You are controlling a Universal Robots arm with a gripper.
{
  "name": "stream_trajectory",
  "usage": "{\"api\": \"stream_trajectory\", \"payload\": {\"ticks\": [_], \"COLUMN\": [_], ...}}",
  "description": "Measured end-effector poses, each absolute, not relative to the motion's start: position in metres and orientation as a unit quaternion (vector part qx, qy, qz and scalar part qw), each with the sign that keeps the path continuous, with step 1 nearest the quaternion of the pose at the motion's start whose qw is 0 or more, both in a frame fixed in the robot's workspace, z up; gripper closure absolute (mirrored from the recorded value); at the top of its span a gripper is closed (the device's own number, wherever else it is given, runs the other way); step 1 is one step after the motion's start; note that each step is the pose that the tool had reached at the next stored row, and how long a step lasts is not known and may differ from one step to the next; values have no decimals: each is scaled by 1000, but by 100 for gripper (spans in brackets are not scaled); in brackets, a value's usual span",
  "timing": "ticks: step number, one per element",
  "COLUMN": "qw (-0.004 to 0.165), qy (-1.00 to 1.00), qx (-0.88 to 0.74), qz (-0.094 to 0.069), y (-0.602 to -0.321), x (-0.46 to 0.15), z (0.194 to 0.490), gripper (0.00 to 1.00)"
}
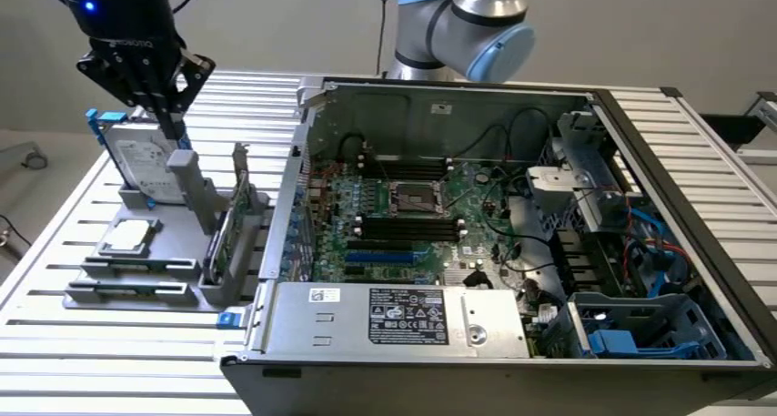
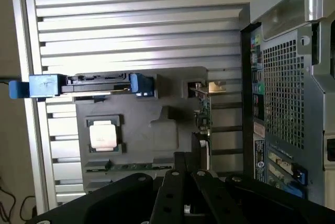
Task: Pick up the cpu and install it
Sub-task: 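Reach for the cpu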
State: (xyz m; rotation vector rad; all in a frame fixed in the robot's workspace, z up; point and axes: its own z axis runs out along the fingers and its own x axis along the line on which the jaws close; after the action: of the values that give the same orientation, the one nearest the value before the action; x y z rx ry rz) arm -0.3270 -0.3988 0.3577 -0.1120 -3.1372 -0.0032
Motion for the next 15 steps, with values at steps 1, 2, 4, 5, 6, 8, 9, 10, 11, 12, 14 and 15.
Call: {"api": "stream_trajectory", "payload": {"ticks": [1, 2, 4, 5, 6, 8, 9, 10, 11, 12, 14, 15], "qw": [1, 1, 1, 1, 1, 1, 1, 1, 1, 1, 1, 1], "qy": [-999, -999, -999, -999, -999, -999, -999, -999, -999, -999, -999, -999], "qx": [-36, -36, -36, -36, -36, -36, -36, -36, -36, -36, -36, -36], "qz": [0, 1, 3, 4, 5, 7, 7, 8, 9, 10, 11, 12], "y": [-399, -399, -399, -399, -399, -399, -399, -399, -399, -399, -399, -399], "x": [-331, -336, -345, -350, -354, -363, -368, -372, -377, -381, -390, -395], "z": [357, 357, 356, 355, 354, 353, 353, 352, 352, 351, 350, 349], "gripper": [89, 89, 89, 89, 89, 89, 89, 89, 89, 89, 89, 89]}}
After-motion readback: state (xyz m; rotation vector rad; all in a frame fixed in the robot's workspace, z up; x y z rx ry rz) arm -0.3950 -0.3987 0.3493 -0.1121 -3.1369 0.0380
